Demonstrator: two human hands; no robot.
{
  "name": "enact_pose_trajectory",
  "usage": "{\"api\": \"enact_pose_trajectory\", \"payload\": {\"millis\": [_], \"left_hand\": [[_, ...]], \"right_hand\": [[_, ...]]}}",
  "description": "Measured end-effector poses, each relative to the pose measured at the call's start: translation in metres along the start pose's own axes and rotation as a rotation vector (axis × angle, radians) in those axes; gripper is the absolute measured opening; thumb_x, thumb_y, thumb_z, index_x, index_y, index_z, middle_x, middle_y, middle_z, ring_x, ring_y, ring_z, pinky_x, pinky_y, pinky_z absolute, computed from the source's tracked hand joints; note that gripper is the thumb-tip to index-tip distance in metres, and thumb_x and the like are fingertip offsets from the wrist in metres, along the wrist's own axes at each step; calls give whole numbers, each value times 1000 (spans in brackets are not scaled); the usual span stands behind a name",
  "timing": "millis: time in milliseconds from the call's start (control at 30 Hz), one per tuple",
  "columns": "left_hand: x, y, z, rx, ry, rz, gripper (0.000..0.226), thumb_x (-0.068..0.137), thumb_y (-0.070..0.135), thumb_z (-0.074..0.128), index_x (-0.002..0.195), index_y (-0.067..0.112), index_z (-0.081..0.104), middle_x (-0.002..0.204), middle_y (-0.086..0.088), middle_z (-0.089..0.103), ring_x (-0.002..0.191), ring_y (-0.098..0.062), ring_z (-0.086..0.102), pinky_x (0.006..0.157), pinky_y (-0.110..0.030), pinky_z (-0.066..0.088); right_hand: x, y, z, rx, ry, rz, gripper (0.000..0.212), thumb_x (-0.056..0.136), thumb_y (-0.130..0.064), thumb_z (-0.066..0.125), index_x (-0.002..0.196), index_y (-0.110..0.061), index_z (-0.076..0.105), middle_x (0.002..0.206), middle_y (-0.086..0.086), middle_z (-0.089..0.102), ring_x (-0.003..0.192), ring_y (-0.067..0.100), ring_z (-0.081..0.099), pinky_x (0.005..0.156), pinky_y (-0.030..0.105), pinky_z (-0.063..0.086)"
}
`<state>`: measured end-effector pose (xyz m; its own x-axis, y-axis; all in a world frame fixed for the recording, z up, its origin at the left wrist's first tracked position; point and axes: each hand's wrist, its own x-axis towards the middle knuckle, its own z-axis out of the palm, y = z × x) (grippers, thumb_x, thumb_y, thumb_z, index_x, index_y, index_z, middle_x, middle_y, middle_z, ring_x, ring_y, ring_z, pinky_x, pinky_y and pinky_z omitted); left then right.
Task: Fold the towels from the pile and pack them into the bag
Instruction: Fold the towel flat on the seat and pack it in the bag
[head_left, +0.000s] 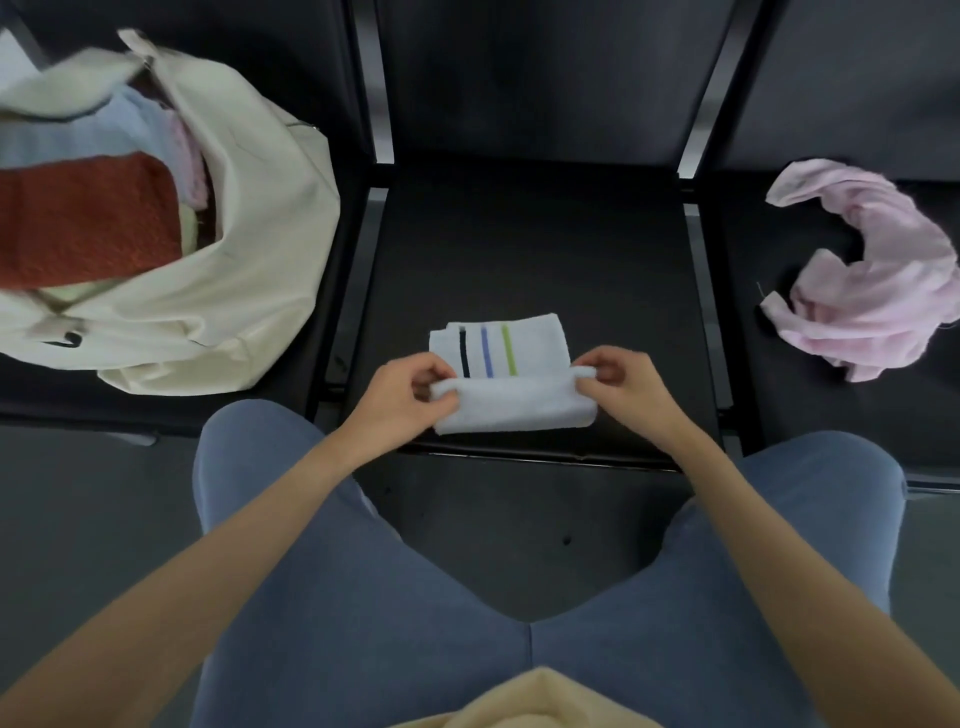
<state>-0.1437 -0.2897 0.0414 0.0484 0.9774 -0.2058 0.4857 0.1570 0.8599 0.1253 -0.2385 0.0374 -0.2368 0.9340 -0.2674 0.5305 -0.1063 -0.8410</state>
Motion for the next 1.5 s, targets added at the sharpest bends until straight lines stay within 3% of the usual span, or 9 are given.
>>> {"api": "enact_pose_trajectory", "payload": {"millis": [167,300,533,767,900,1000,1133,1333,1500], "left_hand": [[41,-1,-2,-149,227,-164,10,84,14,69,90,19,63,93,-8,68,88,-19,65,80,-36,55],[73,-13,2,-214,270,-285,18,86,25,70,101,20,59,101,-7,65,97,-21,64,86,-46,56],[83,-14,18,-95,324,-310,58,89,29,66,138,6,44,122,-1,56,112,-15,55,93,-27,46],[62,-33,35,223,350,-436,61,78,49,71,116,4,57,118,-14,54,110,-29,53,89,-42,49],[59,-30,45,253,259,-535,52,79,53,65,98,5,62,114,-17,55,112,-34,50,88,-43,48],[56,-28,48,73,252,-560,36,68,49,67,69,15,54,99,-14,63,96,-31,61,70,-34,50],[43,-19,46,-249,310,-512,27,86,31,64,100,10,53,96,-2,57,83,-13,55,58,-24,39],[28,-3,-1,-851,297,-580,45,90,35,58,126,9,51,117,-7,63,103,-23,63,79,-36,54],[8,3,-56,-1304,149,-589,53,81,33,60,130,15,50,129,-18,57,115,-45,55,100,-62,40]], "right_hand": [[32,-8,14,303,208,204,27,88,-19,65,113,-11,63,99,-4,64,94,7,60,80,22,48],[54,-7,28,415,299,309,35,90,-26,63,120,-8,59,102,-5,60,91,5,56,71,19,45],[61,7,44,307,337,269,57,82,-14,71,134,-8,48,122,3,60,109,14,58,91,26,50],[61,20,55,-105,311,300,47,83,-31,70,120,-4,57,124,13,51,118,24,45,90,29,41],[56,8,59,-90,252,317,38,89,-30,61,113,-2,53,120,13,49,112,24,46,84,28,41],[47,-6,55,80,246,291,25,90,-24,58,107,-9,46,95,0,53,88,16,53,62,22,42],[35,-30,50,150,269,206,31,88,-26,64,110,-10,49,95,-3,53,88,11,54,75,26,46],[43,-109,58,268,240,49,31,85,-26,67,109,-10,55,105,3,59,89,9,57,68,21,44],[48,-197,81,233,142,-132,28,82,-27,70,102,-13,56,100,2,60,88,12,59,72,25,50]]}}
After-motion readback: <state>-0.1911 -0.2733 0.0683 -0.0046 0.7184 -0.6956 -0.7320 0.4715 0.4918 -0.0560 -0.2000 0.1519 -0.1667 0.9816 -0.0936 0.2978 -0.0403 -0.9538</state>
